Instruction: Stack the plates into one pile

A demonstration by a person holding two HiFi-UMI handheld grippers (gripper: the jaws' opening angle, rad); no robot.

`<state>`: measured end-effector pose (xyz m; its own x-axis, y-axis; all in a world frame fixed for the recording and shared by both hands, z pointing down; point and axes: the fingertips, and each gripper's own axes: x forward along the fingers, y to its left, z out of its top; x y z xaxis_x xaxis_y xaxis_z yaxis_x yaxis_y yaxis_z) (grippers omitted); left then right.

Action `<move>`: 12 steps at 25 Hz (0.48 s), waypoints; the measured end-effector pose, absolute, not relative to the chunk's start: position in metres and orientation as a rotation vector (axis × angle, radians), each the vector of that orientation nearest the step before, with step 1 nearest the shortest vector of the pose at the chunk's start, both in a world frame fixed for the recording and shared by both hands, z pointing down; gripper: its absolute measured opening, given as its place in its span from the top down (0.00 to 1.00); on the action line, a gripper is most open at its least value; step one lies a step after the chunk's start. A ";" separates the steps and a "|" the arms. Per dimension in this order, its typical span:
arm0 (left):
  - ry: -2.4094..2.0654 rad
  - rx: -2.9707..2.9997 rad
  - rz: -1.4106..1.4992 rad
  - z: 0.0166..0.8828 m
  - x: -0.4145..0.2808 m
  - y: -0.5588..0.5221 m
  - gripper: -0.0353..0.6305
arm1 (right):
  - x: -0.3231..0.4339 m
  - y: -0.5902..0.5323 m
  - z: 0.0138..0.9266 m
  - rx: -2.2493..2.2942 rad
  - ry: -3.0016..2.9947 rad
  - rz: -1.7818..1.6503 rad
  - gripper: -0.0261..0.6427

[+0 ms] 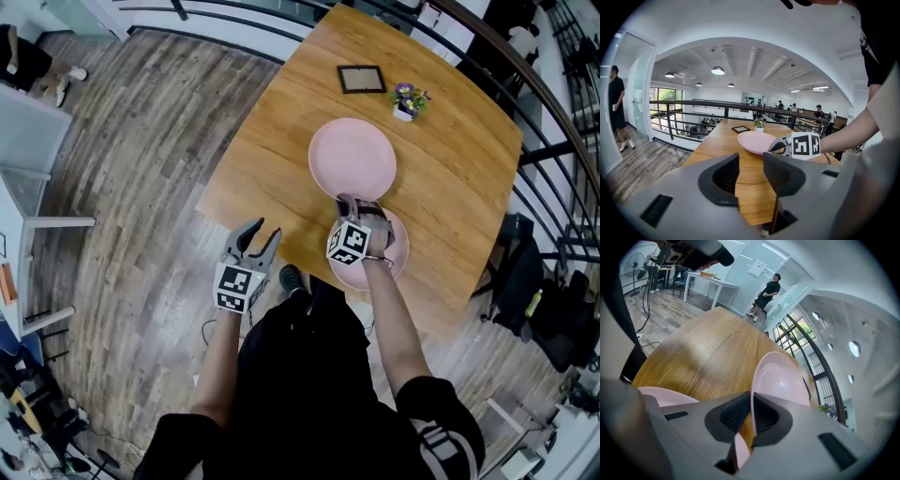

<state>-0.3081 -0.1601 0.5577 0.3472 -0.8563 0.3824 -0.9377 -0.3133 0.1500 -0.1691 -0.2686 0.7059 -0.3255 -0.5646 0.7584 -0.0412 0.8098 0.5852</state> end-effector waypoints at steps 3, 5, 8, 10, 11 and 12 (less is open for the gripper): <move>-1.566 2.277 0.327 0.562 -0.306 -0.151 0.69 | -0.159 -0.265 0.699 0.499 -1.828 -0.573 0.93; -1.559 2.273 0.326 0.564 -0.303 -0.143 0.69 | -0.152 -0.259 0.695 0.518 -1.821 -0.577 0.93; -1.555 2.269 0.323 0.566 -0.298 -0.135 0.69 | -0.142 -0.252 0.692 0.532 -1.813 -0.579 0.93; -1.557 2.271 0.324 0.565 -0.294 -0.132 0.69 | -0.136 -0.247 0.693 0.534 -1.812 -0.580 0.93; -1.561 2.270 0.323 0.565 -0.293 -0.131 0.69 | -0.134 -0.246 0.693 0.535 -1.812 -0.580 0.93; -1.566 2.268 0.322 0.565 -0.291 -0.131 0.69 | -0.132 -0.244 0.693 0.536 -1.814 -0.580 0.93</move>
<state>-0.2910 -0.1308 0.5647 0.3582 -0.8503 0.3857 -0.9335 -0.3178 0.1663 -0.1323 -0.2444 0.6931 -0.2940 -0.6159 0.7309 -0.0775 0.7775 0.6240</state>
